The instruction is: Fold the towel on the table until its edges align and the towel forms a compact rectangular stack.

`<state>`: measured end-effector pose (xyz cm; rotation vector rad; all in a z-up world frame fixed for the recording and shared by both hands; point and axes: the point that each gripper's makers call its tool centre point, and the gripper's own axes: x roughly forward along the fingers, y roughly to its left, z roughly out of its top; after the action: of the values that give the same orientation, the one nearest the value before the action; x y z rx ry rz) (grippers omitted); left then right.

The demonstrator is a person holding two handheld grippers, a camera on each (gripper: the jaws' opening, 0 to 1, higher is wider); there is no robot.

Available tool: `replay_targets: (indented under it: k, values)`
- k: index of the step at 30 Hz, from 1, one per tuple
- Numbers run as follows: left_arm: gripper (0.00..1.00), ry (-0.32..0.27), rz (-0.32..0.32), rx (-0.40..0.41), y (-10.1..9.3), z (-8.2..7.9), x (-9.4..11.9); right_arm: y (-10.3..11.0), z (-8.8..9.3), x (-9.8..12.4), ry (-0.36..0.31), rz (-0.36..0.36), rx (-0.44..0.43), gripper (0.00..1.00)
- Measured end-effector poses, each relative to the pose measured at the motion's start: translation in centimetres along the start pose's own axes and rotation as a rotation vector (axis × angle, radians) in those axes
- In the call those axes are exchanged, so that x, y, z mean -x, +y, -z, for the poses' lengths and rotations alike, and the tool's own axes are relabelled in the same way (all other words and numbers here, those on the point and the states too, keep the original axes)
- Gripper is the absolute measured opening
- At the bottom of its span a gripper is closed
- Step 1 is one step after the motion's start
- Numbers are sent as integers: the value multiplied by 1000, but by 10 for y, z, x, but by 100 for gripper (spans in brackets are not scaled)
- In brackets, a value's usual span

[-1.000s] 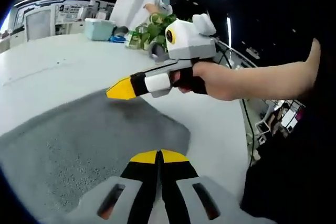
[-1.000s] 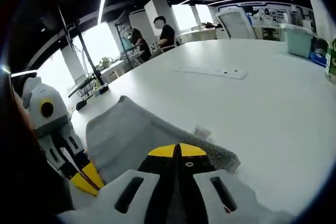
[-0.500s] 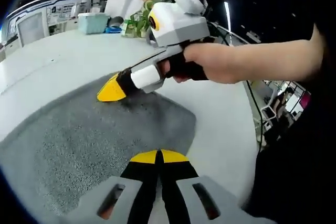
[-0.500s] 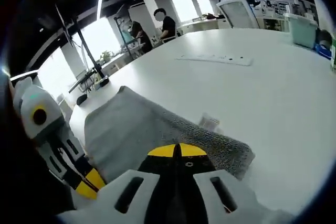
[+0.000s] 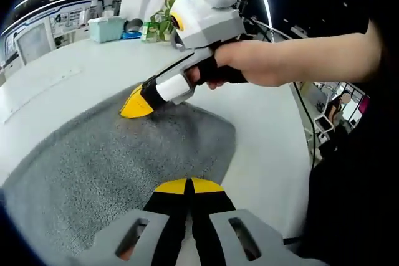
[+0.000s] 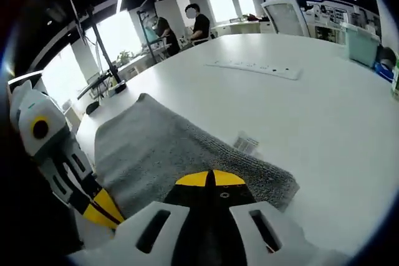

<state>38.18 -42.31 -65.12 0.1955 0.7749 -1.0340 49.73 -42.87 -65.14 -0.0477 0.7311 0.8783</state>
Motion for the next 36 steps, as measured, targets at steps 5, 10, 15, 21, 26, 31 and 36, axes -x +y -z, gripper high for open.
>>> replay_targets:
  k: [5,10,15,21,26,31,36]
  values:
    - [1,8,-7,11,2,3,3,0,1,1,9,8,17,0]
    - [1,13,-18,6,3,6,6,1,3,2,19,16,38,0]
    - [1,23,-26,-8,3,8,8,1,5,5,26,21,46,0]
    - [1,18,-34,5,5,11,12,1,8,7,23,23,42,0]
    - [1,40,-52,-63,5,13,13,2,9,9,26,21,53,0]
    - [1,58,-71,-113,5,15,15,2,11,10,34,23,66,0]
    - [1,82,-89,-126,7,17,18,3,15,14,38,30,69,0]
